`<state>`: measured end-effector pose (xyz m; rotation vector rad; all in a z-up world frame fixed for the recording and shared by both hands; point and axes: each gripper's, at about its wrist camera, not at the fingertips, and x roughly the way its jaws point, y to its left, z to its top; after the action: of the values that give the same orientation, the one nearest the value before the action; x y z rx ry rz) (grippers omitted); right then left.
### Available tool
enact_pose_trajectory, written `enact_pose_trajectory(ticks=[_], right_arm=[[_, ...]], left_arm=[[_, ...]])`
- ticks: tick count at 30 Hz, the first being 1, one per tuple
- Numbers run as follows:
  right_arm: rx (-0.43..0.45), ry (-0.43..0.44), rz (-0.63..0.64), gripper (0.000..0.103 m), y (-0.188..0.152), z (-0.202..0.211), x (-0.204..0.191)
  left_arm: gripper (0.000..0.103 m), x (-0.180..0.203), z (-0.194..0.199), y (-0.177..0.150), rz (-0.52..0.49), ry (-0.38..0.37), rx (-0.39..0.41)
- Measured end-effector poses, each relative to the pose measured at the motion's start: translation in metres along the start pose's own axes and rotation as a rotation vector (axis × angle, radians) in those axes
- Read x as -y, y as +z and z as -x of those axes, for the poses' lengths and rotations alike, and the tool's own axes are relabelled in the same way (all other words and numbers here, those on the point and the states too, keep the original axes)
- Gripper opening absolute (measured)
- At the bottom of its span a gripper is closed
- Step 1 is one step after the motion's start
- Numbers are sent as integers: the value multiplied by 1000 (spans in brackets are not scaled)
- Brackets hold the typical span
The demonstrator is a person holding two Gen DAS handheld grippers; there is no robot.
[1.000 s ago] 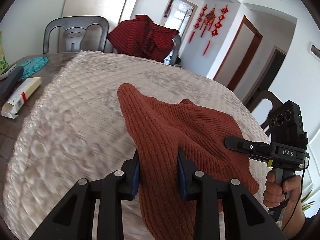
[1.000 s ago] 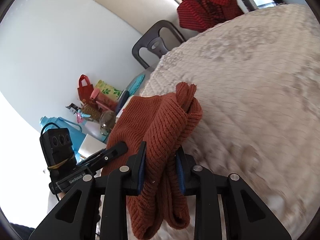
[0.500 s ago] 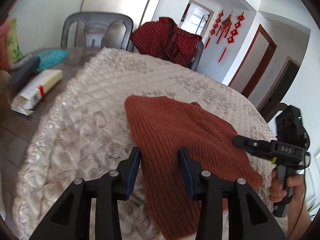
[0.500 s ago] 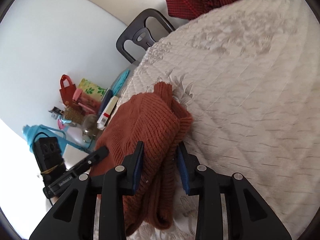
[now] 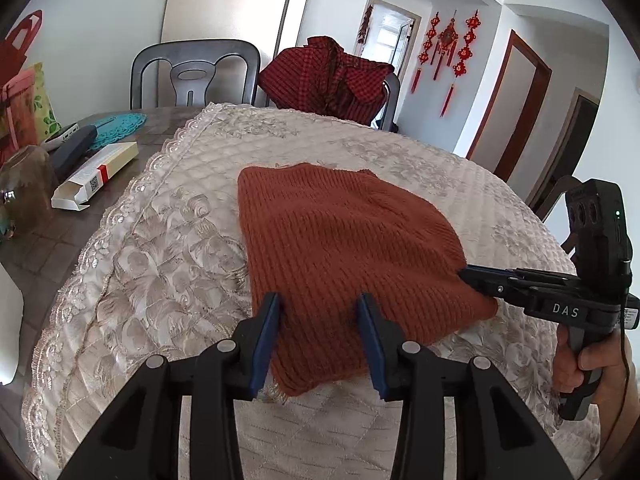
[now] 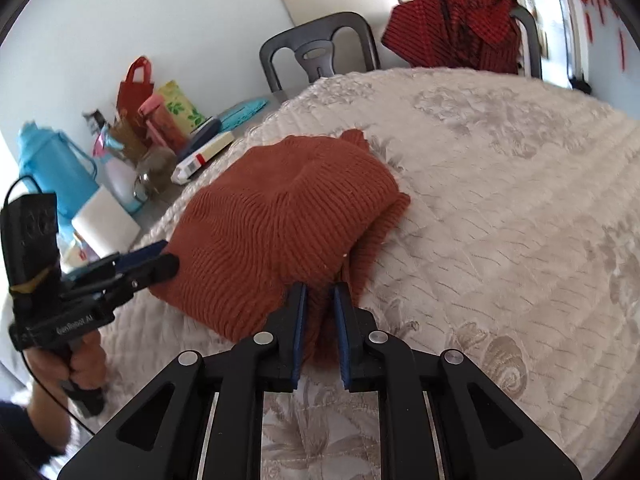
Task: Fold small clothes
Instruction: 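Open both grippers and release the folded sweater onto the table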
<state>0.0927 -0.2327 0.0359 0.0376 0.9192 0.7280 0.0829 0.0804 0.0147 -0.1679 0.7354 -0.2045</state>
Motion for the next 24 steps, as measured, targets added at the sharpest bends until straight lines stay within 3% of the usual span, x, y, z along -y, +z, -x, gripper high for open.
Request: enact_pose_trajectory(ticks=[8,12,16,22,24], right_arm=[[36,-24,38,17,3,23,-18],[48,-22,67,17,5,20,-28],[-6,-45,74,19,-3,4,-23],[55,-37,72,19,13,17,-26],[67,-41,78,19,20,12,-29]], left_arm=[[44,5,21,7,16,16,32],[44,13,8,11,-2,51,13],[44,20,-1,6,-28,91,-8],[44,22,-3,30,-25,94,34],[44,20,-16,35,-17,106,12]])
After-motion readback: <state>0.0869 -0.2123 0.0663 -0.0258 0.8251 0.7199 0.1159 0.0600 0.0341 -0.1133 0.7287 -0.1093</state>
